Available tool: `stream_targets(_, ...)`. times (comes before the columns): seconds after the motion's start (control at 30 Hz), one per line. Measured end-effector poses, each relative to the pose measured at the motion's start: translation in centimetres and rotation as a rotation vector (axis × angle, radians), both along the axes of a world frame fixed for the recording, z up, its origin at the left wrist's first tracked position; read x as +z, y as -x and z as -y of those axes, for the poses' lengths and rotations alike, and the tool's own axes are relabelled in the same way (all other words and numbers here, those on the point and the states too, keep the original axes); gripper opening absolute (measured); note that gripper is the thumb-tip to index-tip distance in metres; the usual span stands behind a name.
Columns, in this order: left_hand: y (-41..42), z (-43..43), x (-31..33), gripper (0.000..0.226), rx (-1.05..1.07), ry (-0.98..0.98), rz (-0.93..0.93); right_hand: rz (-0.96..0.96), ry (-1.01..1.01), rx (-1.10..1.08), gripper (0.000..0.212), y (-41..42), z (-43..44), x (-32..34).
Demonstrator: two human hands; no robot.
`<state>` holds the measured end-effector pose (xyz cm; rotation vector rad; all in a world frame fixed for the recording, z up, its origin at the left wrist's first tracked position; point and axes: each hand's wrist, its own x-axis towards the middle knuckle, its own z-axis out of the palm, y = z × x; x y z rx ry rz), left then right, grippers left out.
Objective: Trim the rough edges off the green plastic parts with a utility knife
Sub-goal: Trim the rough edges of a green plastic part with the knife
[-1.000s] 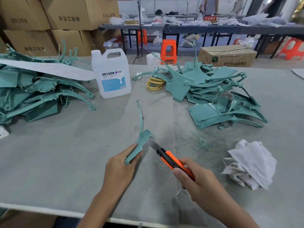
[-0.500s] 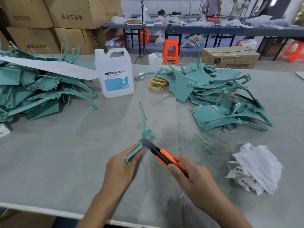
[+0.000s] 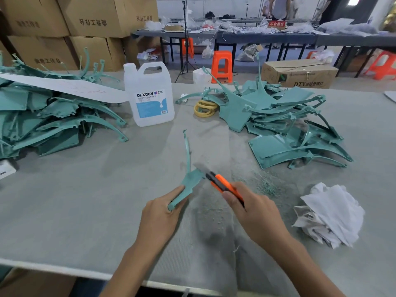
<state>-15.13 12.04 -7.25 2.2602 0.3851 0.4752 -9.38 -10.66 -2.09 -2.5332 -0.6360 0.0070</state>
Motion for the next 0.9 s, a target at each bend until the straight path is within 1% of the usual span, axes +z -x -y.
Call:
stream_targets(0.07,0.0,0.3,0.0,0.032,-0.002,-0.012,0.002,0.027,-0.009,-0.013,0.033,-0.5,0.2,0.1)
stream_targets(0.13,0.0,0.1,-0.1,0.032,0.031,0.031,0.019,0.022,-0.087,0.046,0.04,0.0,0.1,0.0)
stream_targets(0.17,-0.1,-0.1,-0.2,0.036,0.031,0.041,0.028,0.003,-0.114,0.076,0.042,0.4,0.1,-0.2)
stream_targets(0.23,-0.1,-0.2,-0.3,0.042,0.019,0.032,0.03,-0.009,-0.085,0.094,0.042,0.7,0.0,-0.5)
stream_targets(0.33,0.0,0.0,-0.3,0.028,0.015,0.022,0.053,0.026,0.015,-0.037,0.034,-0.7,0.6,-0.6)
stream_targets(0.37,-0.1,0.0,-0.2,0.024,0.014,0.02,0.057,0.032,0.02,-0.066,0.034,-1.1,0.8,-0.6)
stream_targets(0.4,0.0,0.0,0.0,0.022,0.015,0.021,0.057,0.027,-0.023,-0.066,0.037,-1.1,1.0,-0.6)
stream_targets(0.47,-0.2,-0.1,0.4,0.021,0.019,0.04,0.076,0.017,-0.145,0.001,0.044,-0.2,0.7,-0.9)
stream_targets(0.53,-0.4,-0.1,0.5,0.023,0.027,0.038,0.076,-0.01,-0.148,0.069,0.051,0.9,0.3,-1.2)
stream_targets(0.57,-0.4,-0.1,0.6,0.023,0.022,0.022,0.067,-0.019,-0.128,0.063,0.051,1.0,0.2,-1.3)
stream_targets(0.63,-0.3,-0.2,0.3,0.028,0.001,-0.023,0.03,0.012,-0.084,-0.028,0.043,0.1,0.3,-1.3)
stream_targets(0.7,-0.1,-0.2,-0.1,0.033,-0.008,-0.006,-0.007,0.034,-0.054,-0.089,0.035,-0.7,0.7,-0.8)
stream_targets(0.8,0.0,-0.4,-0.8,0.031,-0.03,0.06,-0.018,0.017,-0.177,-0.035,0.034,0.4,1.0,0.0)
stream_targets(0.9,-0.3,-0.6,-0.7,0.022,0.003,0.037,0.002,-0.019,-0.283,0.043,0.037,3.0,0.9,-0.2)
